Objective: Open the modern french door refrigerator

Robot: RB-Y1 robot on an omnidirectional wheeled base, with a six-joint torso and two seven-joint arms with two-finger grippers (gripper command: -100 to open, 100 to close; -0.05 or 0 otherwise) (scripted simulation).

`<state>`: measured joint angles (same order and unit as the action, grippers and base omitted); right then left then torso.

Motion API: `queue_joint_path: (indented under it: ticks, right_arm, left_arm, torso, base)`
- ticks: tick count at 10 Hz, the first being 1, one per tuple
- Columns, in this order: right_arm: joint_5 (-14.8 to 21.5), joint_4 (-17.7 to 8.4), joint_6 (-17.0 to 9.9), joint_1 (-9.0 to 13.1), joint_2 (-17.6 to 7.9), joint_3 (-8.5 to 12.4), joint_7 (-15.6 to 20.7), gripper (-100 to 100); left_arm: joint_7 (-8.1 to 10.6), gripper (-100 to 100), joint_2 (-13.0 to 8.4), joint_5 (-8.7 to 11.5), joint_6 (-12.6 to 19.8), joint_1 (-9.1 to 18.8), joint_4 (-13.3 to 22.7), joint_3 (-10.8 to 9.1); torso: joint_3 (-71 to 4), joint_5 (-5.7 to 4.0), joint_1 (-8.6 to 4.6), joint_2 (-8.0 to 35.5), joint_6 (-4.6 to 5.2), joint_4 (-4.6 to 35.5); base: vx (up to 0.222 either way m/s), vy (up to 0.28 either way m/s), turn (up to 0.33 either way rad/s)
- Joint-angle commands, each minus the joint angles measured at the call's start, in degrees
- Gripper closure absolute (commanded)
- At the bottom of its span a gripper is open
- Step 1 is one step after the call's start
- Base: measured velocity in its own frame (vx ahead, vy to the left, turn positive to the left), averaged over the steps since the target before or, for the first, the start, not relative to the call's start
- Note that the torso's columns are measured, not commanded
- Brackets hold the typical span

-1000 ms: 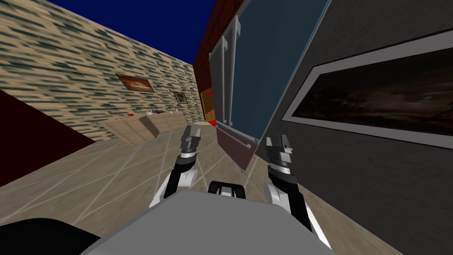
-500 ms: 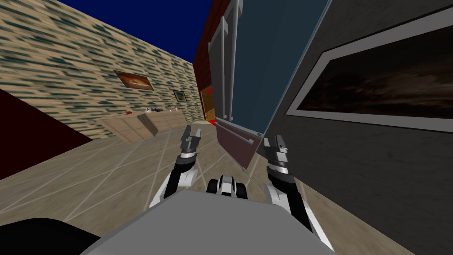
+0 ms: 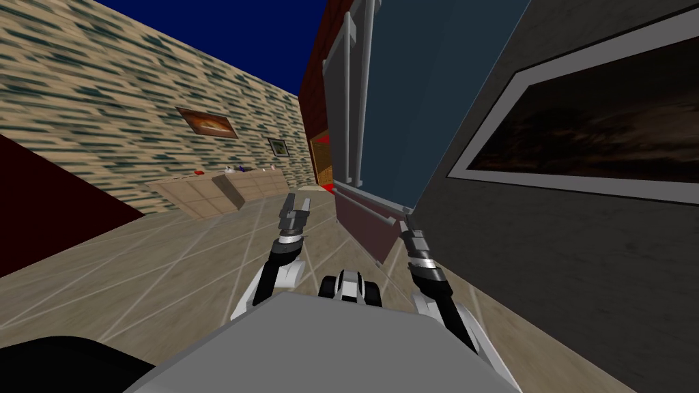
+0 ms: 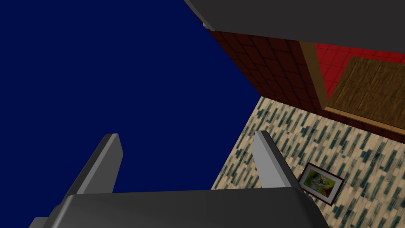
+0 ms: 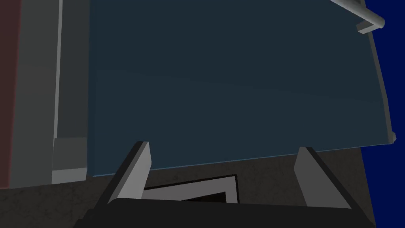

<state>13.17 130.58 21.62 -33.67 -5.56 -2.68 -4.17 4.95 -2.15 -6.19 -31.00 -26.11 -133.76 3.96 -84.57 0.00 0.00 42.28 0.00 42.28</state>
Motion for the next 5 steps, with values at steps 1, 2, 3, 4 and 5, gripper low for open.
queue_joint_path:
  ticks: [1,2,3,4,5]
  right_arm:
    - [4.63,-1.17,-4.43,-0.31,-2.13,0.12,-0.70,-100]
    - [6.25,-1.17,-5.18,-0.31,-2.13,0.12,-0.70,-100]
    - [8.06,-2.31,-6.73,-0.97,-3.08,-0.10,-0.96,-100]
    - [9.72,-2.31,-7.80,-0.97,-3.08,-0.10,-0.96,-100]
    - [11.57,-3.52,-10.33,-1.68,-3.94,-0.32,-1.23,-100]
  left_arm:
    - [0.00,0,0.00,0.00,0.00,0.00,0.00,0.00]
    - [0.00,0,0.00,0.00,0.00,0.00,0.00,0.00]
    - [0.00,0,0.00,0.00,0.00,0.00,0.00,0.00]
    - [0.00,0,0.00,0.00,0.00,0.00,0.00,0.00]
    - [0.00,0,0.00,0.00,0.00,0.00,0.00,0.00]
  torso:
    - [0.01,0.00,-0.02,0.03,-0.01,0.01]
    - [0.01,0.00,0.00,0.02,0.00,0.00]
    - [0.02,0.00,-0.03,0.04,-0.01,0.01]
    - [-0.03,0.00,0.01,-0.05,-0.01,-0.01]
    - [0.00,0.01,0.00,0.01,0.00,0.00]
  base:
    - [0.058,0.036,0.015]
    - [0.046,0.028,0.007]
    - [0.072,0.039,0.022]
    - [0.055,0.033,0.008]
    - [0.059,0.039,0.014]
